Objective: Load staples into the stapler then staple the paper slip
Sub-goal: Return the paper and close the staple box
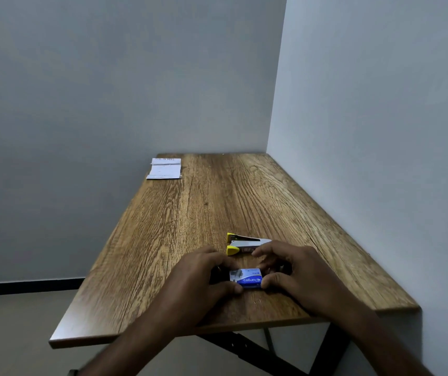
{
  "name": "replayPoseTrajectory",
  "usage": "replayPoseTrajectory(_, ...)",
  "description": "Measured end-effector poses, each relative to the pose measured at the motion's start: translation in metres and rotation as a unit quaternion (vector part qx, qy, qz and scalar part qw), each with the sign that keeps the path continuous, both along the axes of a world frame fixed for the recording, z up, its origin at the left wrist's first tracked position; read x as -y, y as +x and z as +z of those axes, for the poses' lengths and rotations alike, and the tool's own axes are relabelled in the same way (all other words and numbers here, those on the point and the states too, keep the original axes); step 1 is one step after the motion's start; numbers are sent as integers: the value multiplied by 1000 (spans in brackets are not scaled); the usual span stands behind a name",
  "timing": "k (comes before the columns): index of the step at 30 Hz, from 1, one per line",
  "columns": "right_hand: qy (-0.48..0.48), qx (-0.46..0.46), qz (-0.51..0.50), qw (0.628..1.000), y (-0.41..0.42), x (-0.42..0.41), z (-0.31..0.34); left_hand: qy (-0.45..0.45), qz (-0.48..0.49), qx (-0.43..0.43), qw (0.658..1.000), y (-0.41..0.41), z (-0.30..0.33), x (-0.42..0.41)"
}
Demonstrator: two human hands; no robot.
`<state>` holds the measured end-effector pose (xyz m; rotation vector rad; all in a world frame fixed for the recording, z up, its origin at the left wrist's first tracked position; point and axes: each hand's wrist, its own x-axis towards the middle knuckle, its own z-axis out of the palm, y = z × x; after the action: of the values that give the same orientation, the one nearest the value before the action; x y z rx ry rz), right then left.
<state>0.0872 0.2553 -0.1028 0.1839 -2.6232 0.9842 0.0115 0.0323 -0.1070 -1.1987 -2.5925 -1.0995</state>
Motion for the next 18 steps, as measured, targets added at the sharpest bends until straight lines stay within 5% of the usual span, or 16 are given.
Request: replayPoseTrajectory(18,39,-45,4,998,1,0,20,-8,-22,-60,998,-9,15,-4)
